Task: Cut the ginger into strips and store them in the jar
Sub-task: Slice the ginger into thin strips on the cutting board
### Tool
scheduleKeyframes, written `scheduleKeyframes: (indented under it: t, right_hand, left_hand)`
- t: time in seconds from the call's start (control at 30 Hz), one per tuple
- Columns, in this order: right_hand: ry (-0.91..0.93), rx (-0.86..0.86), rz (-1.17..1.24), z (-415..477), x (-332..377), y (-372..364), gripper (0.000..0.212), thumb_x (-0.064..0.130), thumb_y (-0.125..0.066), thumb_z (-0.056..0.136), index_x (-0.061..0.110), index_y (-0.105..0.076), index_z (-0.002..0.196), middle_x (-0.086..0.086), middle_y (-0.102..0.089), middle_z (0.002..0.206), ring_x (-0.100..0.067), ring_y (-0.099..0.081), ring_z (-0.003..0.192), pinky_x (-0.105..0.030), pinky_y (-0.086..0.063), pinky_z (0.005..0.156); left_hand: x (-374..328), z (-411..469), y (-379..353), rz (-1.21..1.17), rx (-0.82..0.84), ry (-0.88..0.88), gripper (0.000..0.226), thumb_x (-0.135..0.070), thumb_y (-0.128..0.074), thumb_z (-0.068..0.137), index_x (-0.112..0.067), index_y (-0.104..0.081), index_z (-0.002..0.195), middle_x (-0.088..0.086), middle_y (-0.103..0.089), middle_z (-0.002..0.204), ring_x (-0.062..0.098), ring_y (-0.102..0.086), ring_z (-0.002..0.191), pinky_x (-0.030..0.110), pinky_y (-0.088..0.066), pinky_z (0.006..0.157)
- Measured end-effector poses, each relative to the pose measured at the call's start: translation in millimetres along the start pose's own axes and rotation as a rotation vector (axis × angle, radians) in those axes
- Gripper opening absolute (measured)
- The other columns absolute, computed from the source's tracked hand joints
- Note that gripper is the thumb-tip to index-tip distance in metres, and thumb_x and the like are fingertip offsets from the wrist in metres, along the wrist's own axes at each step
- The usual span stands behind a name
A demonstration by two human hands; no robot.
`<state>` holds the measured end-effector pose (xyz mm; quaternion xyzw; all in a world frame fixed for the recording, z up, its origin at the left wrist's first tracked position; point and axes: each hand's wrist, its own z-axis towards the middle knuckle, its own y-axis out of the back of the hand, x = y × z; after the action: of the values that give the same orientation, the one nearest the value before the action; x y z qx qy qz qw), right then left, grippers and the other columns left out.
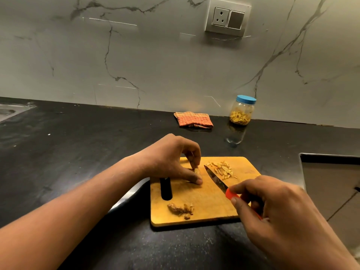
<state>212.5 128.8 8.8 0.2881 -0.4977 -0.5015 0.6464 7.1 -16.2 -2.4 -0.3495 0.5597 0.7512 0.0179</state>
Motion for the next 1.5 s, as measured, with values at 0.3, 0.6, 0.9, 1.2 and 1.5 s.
scheduleKeyframes:
  t: [0.3,0.6,0.9,1.2,1.5]
  right_hand:
    - [0.007,0.008,-0.008,-2,2,1,0.016,0.025,-0.079,0.072,0.03,-0.076,0.086,0.018,-0.062,0.068,0.0,-0.057,0.058,-0.006,-0.045,0.052]
    - [0.039,0.004,-0.007,-4,7,-5,0.017,0.034,-0.069,0.069,0.03,-0.075,0.085,0.017,-0.061,0.066,-0.001,-0.055,0.056,-0.01,-0.042,0.046]
    - [0.02,0.007,-0.01,-2,11,-8,0.015,0.033,-0.071,0.072,0.031,-0.074,0.086,0.017,-0.059,0.067,-0.003,-0.055,0.058,-0.015,-0.045,0.051]
    - [-0.002,0.043,-0.023,2,15,-3,0.019,0.033,-0.068,0.082,0.033,-0.072,0.101,0.018,-0.059,0.08,-0.002,-0.054,0.07,-0.01,-0.038,0.055]
    - [0.003,0.033,-0.036,5,20,-8,0.028,0.042,-0.053,0.091,0.038,-0.061,0.117,0.014,-0.057,0.103,-0.001,-0.053,0.088,-0.01,-0.044,0.075]
  left_hand:
    - [3,0,0,0.011,0.018,-0.003,0.026,-0.042,-0.081,0.075,-0.029,-0.076,0.097,-0.021,-0.068,0.105,-0.003,-0.057,0.107,0.021,-0.042,0.1]
    - [8,-6,20,0.051,0.116,0.045,0.027,-0.041,-0.082,0.073,-0.033,-0.076,0.098,-0.021,-0.07,0.105,-0.008,-0.057,0.107,0.019,-0.037,0.102]
    - [8,-5,22,0.053,0.134,0.057,0.031,-0.049,-0.082,0.07,-0.034,-0.076,0.096,-0.025,-0.066,0.107,-0.004,-0.054,0.111,0.031,-0.04,0.106]
    - [1,1,3,0.019,0.075,0.024,0.024,-0.044,-0.08,0.075,-0.031,-0.077,0.095,-0.023,-0.067,0.104,0.002,-0.057,0.11,0.034,-0.044,0.107]
    - [1,0,3,-0.027,0.07,-0.026,0.014,-0.036,-0.08,0.077,-0.03,-0.08,0.089,-0.02,-0.07,0.098,-0.003,-0.06,0.103,0.031,-0.047,0.102]
